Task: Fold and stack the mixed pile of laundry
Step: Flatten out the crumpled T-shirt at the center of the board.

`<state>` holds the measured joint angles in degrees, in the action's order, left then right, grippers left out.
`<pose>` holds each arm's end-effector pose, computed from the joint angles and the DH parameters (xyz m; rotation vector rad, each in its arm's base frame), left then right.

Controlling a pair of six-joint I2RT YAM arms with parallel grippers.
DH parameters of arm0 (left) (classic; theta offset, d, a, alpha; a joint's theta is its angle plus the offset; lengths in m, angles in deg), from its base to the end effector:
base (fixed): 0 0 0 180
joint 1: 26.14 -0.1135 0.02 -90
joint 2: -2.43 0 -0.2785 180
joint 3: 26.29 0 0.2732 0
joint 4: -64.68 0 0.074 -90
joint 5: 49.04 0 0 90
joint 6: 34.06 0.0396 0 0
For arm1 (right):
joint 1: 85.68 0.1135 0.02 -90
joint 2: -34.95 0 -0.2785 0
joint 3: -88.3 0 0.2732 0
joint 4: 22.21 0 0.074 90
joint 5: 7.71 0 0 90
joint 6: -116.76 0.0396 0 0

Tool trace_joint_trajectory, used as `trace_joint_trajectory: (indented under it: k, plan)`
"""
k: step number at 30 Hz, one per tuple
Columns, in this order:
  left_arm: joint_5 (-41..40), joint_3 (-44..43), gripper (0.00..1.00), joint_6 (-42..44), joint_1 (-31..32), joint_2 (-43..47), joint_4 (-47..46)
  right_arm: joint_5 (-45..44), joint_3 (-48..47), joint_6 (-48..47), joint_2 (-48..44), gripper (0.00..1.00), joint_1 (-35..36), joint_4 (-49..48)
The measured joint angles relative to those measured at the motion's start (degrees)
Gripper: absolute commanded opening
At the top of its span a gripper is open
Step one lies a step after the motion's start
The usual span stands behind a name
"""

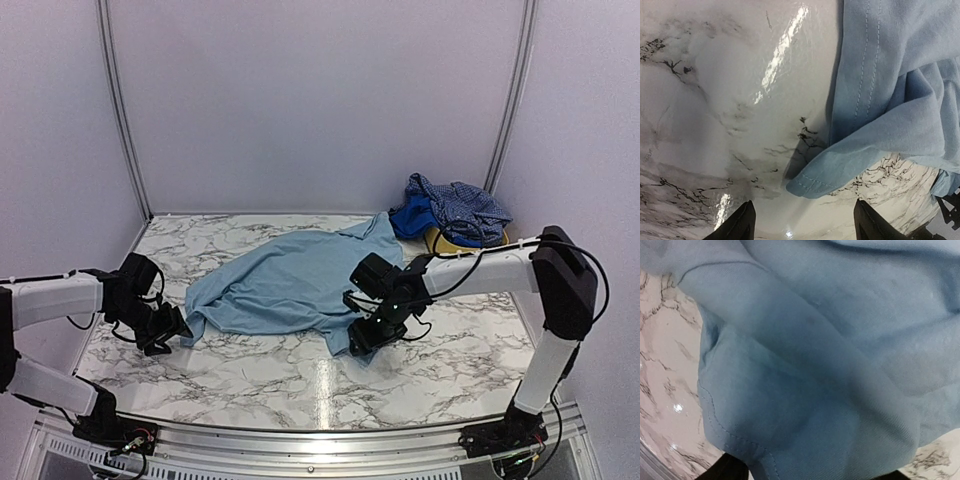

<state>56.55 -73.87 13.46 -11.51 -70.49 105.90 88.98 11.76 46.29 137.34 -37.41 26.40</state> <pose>0.2196 -0.0683 0.1599 -0.6064 2.7815 -0.6244 0.2335 0.2687 0.1572 -0.7572 2.8605 0.3687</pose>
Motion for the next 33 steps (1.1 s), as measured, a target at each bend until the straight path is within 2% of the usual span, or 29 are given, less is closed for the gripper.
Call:
trace_joint_trajectory:
  k: [3,5,6,13,20,26,33]
  plan:
    - [-0.7,0.1,0.64,-0.7,0.0,-1.5,-1.5,-3.1,0.1,0.9,0.3,0.21,-0.4,-0.1]
    - [-0.8,0.0,0.55,-1.0,0.0,-3.2,-2.9,-4.5,1.0,1.2,0.1,0.03,-1.3,-0.9]
    - [-0.6,-0.3,0.47,-1.0,0.0,-3.9,-4.0,-4.8,1.6,1.2,-0.3,0.0,-2.1,-1.3]
    - [-0.9,-1.5,0.01,0.5,0.0,-8.2,-8.6,-6.8,3.8,-0.9,-3.3,0.0,-9.1,0.3]
    - [-2.0,-4.4,0.0,5.8,0.0,-8.4,-8.6,-6.3,2.0,-4.1,-6.1,0.0,-10.4,3.7]
    - [-6.3,-8.9,0.0,12.0,0.5,-1.2,-3.7,-5.6,-4.5,-5.9,-9.2,0.0,-10.4,8.0]
    - [-18.8,-28.1,0.0,16.7,0.7,7.8,1.6,-13.5,-28.5,-10.3,-9.4,0.0,-10.4,14.9]
